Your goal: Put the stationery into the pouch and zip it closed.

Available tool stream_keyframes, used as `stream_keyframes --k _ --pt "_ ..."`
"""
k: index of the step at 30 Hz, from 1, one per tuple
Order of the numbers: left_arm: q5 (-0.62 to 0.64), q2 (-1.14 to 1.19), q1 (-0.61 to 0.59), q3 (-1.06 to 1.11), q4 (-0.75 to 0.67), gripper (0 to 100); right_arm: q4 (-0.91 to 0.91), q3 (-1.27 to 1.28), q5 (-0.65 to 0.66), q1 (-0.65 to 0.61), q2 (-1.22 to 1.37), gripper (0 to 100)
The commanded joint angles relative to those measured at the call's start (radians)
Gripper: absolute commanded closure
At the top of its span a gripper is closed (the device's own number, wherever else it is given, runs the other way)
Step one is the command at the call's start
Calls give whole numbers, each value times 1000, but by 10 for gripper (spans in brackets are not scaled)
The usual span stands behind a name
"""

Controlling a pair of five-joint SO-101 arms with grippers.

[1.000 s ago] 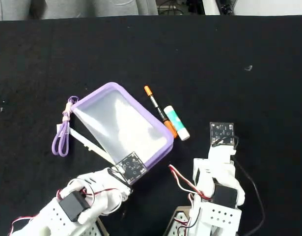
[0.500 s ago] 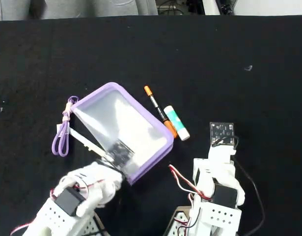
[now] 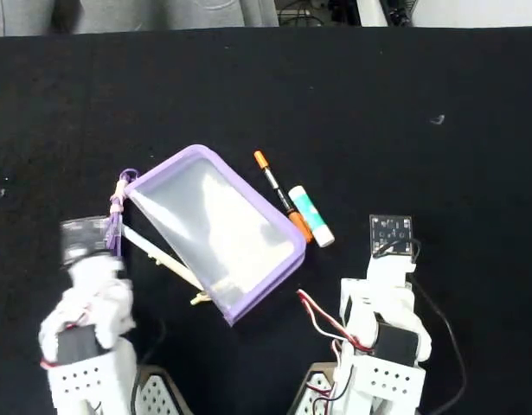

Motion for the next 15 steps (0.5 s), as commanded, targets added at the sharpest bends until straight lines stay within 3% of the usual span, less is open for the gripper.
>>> stream_keyframes --k 1,10,15 --pt "-14 -6 -232 22 -6 967 3 -2 -9 14 -87 945" --pt "-14 -6 -476 22 -6 967 3 -2 -14 -78 -87 945" --pt "-12 -6 -527 22 -6 969 3 -2 -15 -236 -87 943"
